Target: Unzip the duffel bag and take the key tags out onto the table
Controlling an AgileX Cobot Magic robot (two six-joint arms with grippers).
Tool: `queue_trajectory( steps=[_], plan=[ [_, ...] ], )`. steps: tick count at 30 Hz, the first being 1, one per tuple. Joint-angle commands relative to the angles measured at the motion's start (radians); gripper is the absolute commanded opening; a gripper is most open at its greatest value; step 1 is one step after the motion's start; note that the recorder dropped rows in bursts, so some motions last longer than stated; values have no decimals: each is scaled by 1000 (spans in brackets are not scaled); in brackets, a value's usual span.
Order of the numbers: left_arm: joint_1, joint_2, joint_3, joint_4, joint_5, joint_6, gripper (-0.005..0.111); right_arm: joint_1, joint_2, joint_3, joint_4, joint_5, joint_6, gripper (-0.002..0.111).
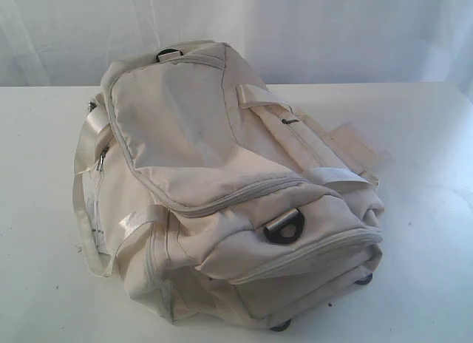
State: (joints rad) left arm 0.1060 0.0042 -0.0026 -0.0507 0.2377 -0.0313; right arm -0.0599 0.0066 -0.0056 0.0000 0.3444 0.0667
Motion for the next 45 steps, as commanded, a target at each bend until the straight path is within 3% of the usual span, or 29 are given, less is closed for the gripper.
queue_trajectory(
  steps=[1,28,36,41,45],
  plan=[
    [4,-4,3,-8,-7,-8,0,1,-7,6,0,-1,-2,0],
    [4,-4,3,-8,-7,-8,0,4,-7,6,0,-12,-2,0],
    [4,-4,3,-8,-13,7,0,4,-7,6,0,-156,-2,0],
    [4,-4,3,-8,-108,31,0,4,-7,6,0,-333,30,0],
    [4,-4,3,-8,-122,31,0,4,-7,6,0,-373,24,0]
  ],
)
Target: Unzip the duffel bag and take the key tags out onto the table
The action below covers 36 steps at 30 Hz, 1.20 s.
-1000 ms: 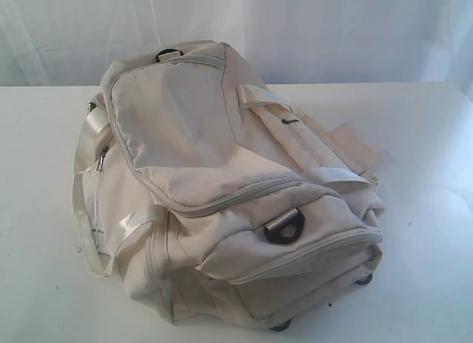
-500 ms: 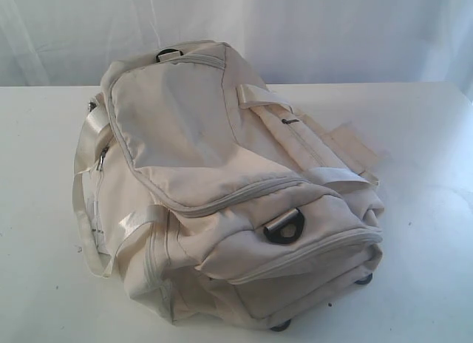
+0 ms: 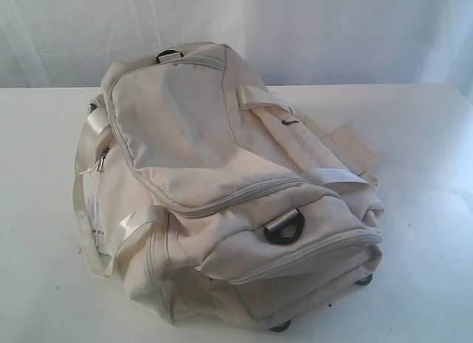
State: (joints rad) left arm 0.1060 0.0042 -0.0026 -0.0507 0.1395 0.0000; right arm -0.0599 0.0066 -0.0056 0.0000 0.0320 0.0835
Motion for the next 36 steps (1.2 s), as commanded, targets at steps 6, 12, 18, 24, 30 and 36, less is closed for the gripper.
queue_trajectory(
  steps=[6,12,18,24,30,36],
  plan=[
    [4,-4,3,-8,-172,0,0,4,-7,6,0,-92,7,0],
    [4,-4,3,-8,-274,0,0,4,-7,6,6,-143,127,0],
    [4,-4,3,-8,-567,-39,0,4,-7,6,6,-164,328,0],
    [4,-4,3,10,-902,-329,0,4,-7,6,6,-142,472,0],
    [4,134,-194,3,-653,-307,0,4,-7,-1,6,-45,470,0],
    [4,663,-634,90,-298,-205,0,9,104,-134,0,183,435,0]
  ],
)
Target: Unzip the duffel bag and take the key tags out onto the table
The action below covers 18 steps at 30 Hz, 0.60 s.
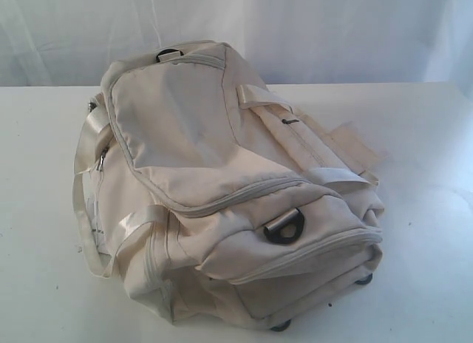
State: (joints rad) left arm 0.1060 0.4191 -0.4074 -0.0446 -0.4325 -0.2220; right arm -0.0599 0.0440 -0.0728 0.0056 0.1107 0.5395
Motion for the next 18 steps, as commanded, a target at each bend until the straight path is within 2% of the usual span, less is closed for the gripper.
queue_trajectory(
  steps=[1,2,3,4,5,6,7,8,9,10,11,13,18],
  plan=[
    [4,302,-280,111,346,17,0,10,83,-86,-6,131,-21,0],
    [0,431,-408,134,510,21,0,10,127,-123,-6,187,-32,0],
    [-2,491,-456,134,579,32,0,10,145,-137,1,204,-45,0],
    [-2,602,-591,106,713,112,0,10,194,-171,5,254,-47,0],
    [-2,700,-710,-2,866,303,0,10,246,-201,19,301,-68,0],
    [-2,757,-779,-86,961,426,0,10,270,-218,41,316,-109,0],
    [0,866,-905,-230,1145,619,0,10,315,-253,111,338,-213,0],
    [0,930,-975,-287,1243,690,0,10,340,-271,164,348,-275,0],
    [0,1056,-1102,-344,1413,750,0,10,388,-304,266,374,-389,0],
    [0,1117,-1170,-346,1475,752,0,10,417,-322,319,395,-455,0],
    [0,1218,-1302,-346,1544,752,0,10,474,-353,407,436,-570,0],
    [0,1310,-1414,-346,1587,749,0,10,532,-384,456,476,-646,0],
    [0,1531,-1703,-400,1654,750,0,10,649,-447,486,558,-683,1]
  ],
)
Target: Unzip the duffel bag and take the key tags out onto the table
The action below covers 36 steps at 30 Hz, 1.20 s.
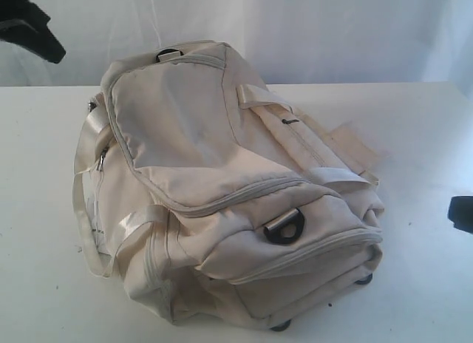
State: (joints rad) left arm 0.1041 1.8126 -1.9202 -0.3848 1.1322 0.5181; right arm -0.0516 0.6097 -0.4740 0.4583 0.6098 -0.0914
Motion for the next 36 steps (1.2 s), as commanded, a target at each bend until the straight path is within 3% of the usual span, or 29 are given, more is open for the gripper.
queue_trajectory(
  steps=[1,5,8,10,12,15,16,28,30,35,36],
  plan=[
    [2,178,-244,-82,89,10,0,2,106,-55,45,75,-74,3],
    [-2,298,-414,-128,89,-4,0,2,183,-74,111,108,-172,24],
    [-19,355,-505,-128,83,4,5,2,234,-74,181,121,-233,46],
    [-28,379,-537,-128,66,21,18,2,275,-74,228,138,-264,60],
    [-36,398,-543,-128,38,40,39,2,310,-74,257,159,-274,70],
    [-47,428,-543,-131,-6,31,69,2,359,-74,269,176,-274,73],
    [-49,436,-543,-131,-11,31,72,2,371,-74,271,173,-274,73],
    [-71,561,-541,-127,-23,34,59,2,500,-74,390,88,-365,73],
    [-71,569,-541,-127,7,32,46,2,538,-72,413,64,-380,73],
    [-69,569,-543,-125,81,13,0,2,629,-72,543,-34,-471,73],
    [-69,567,-547,-125,89,10,0,2,643,-72,575,-46,-494,73]
  ],
)
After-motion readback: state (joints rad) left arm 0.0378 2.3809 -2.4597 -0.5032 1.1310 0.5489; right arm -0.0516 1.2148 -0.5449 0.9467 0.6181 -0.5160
